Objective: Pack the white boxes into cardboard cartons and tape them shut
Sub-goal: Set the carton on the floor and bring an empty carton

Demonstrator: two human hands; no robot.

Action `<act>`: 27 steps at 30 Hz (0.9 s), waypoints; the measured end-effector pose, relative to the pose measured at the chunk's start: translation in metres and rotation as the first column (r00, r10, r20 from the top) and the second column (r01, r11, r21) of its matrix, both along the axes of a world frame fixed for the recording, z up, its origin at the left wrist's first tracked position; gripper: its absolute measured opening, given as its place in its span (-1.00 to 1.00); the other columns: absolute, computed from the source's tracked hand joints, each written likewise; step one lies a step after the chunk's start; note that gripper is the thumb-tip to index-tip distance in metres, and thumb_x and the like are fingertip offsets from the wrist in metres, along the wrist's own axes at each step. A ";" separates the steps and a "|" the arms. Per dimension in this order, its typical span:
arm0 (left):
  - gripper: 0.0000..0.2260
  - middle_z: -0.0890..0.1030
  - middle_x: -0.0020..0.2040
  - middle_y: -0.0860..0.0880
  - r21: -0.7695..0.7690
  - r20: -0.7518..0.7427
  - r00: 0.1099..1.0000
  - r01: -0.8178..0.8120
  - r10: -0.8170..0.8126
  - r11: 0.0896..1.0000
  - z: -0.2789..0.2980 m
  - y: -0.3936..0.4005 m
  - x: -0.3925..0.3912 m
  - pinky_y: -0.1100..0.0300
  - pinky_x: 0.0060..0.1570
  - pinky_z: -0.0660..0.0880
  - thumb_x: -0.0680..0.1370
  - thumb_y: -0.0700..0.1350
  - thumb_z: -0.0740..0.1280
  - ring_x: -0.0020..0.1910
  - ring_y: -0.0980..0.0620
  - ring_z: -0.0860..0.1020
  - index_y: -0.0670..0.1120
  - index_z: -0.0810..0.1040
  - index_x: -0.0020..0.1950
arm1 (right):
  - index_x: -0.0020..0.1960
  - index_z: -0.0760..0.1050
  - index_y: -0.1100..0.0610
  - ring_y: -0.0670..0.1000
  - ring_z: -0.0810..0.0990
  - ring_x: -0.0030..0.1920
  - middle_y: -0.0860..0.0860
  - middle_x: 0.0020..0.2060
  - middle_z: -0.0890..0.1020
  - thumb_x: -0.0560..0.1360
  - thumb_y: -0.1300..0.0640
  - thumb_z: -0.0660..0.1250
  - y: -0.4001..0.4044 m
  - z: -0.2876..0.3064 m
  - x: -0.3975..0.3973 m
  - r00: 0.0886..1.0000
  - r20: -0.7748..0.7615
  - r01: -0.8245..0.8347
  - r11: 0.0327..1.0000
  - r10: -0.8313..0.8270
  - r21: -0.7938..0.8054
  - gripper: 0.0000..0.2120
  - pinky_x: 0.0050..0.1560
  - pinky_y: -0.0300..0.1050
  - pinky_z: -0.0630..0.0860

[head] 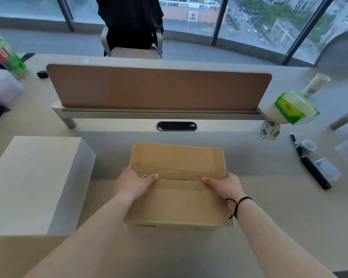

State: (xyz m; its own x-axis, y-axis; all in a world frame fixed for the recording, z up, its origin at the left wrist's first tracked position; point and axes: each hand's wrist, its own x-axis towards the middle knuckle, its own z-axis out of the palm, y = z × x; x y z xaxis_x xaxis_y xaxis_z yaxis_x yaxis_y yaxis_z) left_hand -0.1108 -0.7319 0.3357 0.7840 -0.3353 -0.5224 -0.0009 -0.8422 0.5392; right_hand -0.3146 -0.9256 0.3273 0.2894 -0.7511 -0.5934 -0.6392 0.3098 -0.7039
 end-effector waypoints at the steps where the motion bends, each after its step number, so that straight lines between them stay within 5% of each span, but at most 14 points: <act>1: -0.28 0.58 0.20 -0.10 0.003 -0.001 1.000 -0.011 0.011 1.000 0.001 -0.002 -0.002 0.09 -0.06 0.42 0.39 0.30 0.50 0.20 -0.17 0.55 -0.16 0.41 0.30 | 0.05 0.59 0.11 0.03 0.69 -0.12 0.01 -0.09 0.71 0.29 0.04 0.66 -0.001 -0.002 0.001 1.000 -0.003 0.005 1.000 -0.005 -0.013 -0.58 -0.06 0.00 0.65; 8: -0.26 0.55 0.31 -0.14 -0.083 -0.065 0.985 -0.167 0.162 0.982 0.006 -0.011 -0.013 0.05 0.10 0.44 0.41 0.14 0.57 0.31 -0.18 0.51 -0.18 0.31 0.38 | 0.07 0.55 0.05 0.04 0.68 -0.06 -0.05 -0.07 0.70 0.27 -0.06 0.65 -0.015 -0.013 0.008 0.998 -0.042 -0.049 0.997 0.047 -0.058 -0.52 0.06 0.11 0.64; 15: -0.04 0.47 0.40 -0.13 -0.076 -0.083 0.967 -0.246 0.240 0.966 0.013 -0.013 -0.024 0.02 0.26 0.44 0.37 0.16 0.60 0.37 -0.16 0.47 -0.20 0.11 0.51 | 0.13 0.53 0.04 0.02 0.65 -0.02 -0.07 -0.04 0.67 0.33 -0.08 0.62 -0.021 -0.008 0.003 0.991 -0.048 -0.127 0.991 0.124 -0.051 -0.53 0.11 0.09 0.61; 19: -0.15 0.45 0.39 -0.19 -0.042 -0.040 0.955 -0.296 0.294 0.954 0.019 -0.012 -0.031 0.01 0.30 0.42 0.42 0.16 0.55 0.39 -0.20 0.42 -0.22 0.20 0.48 | 0.12 0.57 0.04 0.05 0.65 -0.01 -0.05 -0.03 0.69 0.32 -0.11 0.61 -0.022 0.000 0.002 0.987 -0.082 -0.142 0.988 0.136 -0.068 -0.53 0.11 0.06 0.61; 22: -0.27 0.49 0.32 -0.21 -0.003 0.018 0.955 -0.295 0.295 0.955 0.019 -0.005 -0.031 -0.05 0.36 0.39 0.42 0.19 0.49 0.41 -0.20 0.37 -0.21 0.38 0.41 | 0.14 0.53 0.08 0.06 0.63 -0.07 -0.03 -0.07 0.65 0.31 -0.15 0.60 -0.020 0.008 0.003 0.981 -0.140 -0.146 0.985 0.132 -0.088 -0.47 -0.10 -0.05 0.57; 27: -0.32 0.58 0.18 -0.18 -0.034 -0.006 0.954 -0.301 0.301 0.953 0.029 0.001 -0.029 -0.02 0.28 0.46 0.24 0.30 0.34 0.36 -0.16 0.41 -0.13 0.58 0.20 | 0.18 0.46 0.10 0.04 0.62 -0.08 -0.02 -0.06 0.63 0.32 -0.17 0.54 -0.016 0.022 0.008 0.980 -0.144 -0.145 0.987 0.134 -0.066 -0.42 -0.14 -0.06 0.56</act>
State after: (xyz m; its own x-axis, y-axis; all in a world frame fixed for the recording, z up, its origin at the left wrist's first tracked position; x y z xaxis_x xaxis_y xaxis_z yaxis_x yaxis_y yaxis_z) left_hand -0.1396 -0.7311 0.3649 0.8509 -0.1013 -0.5155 0.2503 -0.7846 0.5673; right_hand -0.3062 -0.9415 0.3488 0.3133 -0.7534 -0.5781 -0.7657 0.1596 -0.6231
